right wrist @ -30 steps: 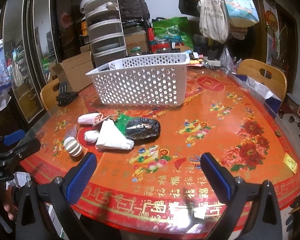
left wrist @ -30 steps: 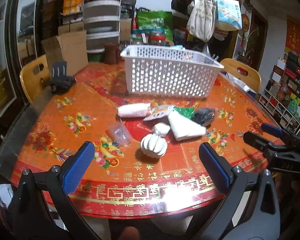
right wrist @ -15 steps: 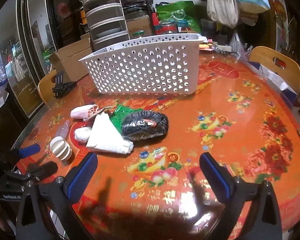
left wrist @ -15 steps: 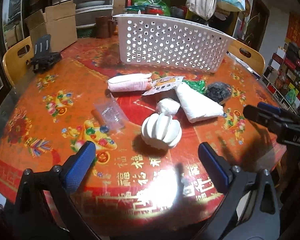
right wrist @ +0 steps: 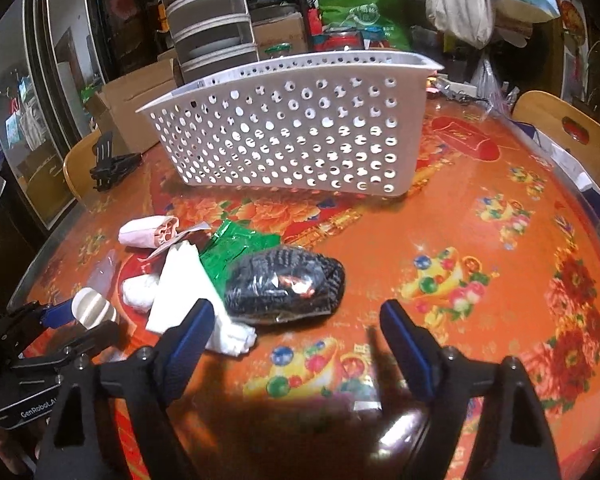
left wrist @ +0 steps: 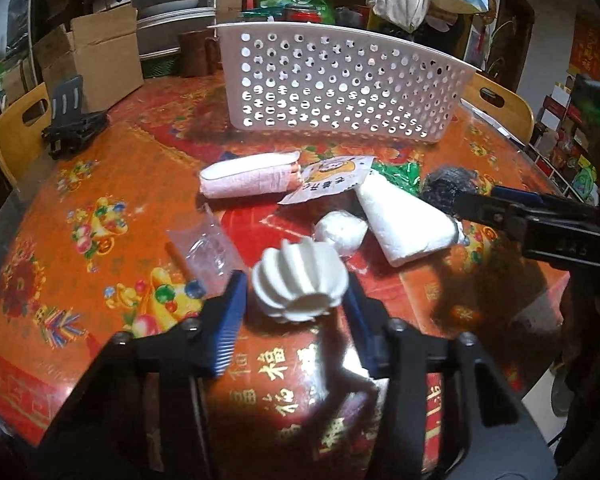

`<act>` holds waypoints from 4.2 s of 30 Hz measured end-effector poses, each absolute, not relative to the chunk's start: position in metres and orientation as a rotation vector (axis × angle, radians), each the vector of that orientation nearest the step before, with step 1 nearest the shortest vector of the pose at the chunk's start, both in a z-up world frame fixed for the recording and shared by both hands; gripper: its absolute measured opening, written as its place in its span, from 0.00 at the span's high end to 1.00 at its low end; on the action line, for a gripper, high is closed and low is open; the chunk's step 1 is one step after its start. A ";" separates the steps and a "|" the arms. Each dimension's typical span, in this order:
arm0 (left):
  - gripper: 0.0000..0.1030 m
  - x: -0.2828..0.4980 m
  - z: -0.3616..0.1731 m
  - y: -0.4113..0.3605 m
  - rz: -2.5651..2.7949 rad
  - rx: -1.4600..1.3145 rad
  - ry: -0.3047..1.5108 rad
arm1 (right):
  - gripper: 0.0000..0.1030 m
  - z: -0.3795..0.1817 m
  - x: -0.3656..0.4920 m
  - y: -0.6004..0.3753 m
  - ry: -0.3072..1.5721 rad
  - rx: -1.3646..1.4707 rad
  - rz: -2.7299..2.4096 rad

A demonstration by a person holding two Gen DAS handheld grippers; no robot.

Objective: Organize soft objects
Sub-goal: 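Grasp the white ribbed ball with the left tool while the right tool grasps the black mesh pouch, then carry the ball and pouch with both tools over the white basket, then open both tools to drop the ball and pouch into the basket, withdraw, then grasp the clear plastic bag with the left tool while the right tool grasps the white cloth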

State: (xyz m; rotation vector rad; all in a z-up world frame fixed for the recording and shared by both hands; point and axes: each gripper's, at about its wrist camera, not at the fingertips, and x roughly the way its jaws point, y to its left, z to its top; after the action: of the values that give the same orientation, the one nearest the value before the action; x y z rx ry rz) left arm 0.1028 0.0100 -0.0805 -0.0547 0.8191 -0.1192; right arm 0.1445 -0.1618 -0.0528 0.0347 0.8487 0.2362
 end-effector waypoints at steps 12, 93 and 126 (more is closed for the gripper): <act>0.61 0.103 -0.079 0.011 -0.128 -0.067 0.792 | 0.36 -0.060 0.164 -0.154 0.901 0.016 0.262; 0.16 0.377 0.047 -0.006 -0.078 -0.074 0.928 | 0.10 0.037 0.360 -0.168 0.921 -0.110 0.155; 0.01 0.201 0.094 0.015 -0.084 -0.070 0.657 | 0.00 0.081 0.235 -0.182 0.700 -0.076 0.169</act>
State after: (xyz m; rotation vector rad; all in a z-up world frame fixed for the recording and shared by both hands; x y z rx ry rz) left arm 0.2011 0.0152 0.0939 -0.0700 0.6565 -0.0835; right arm 0.2349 -0.1822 0.0813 -0.0763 0.6997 0.1691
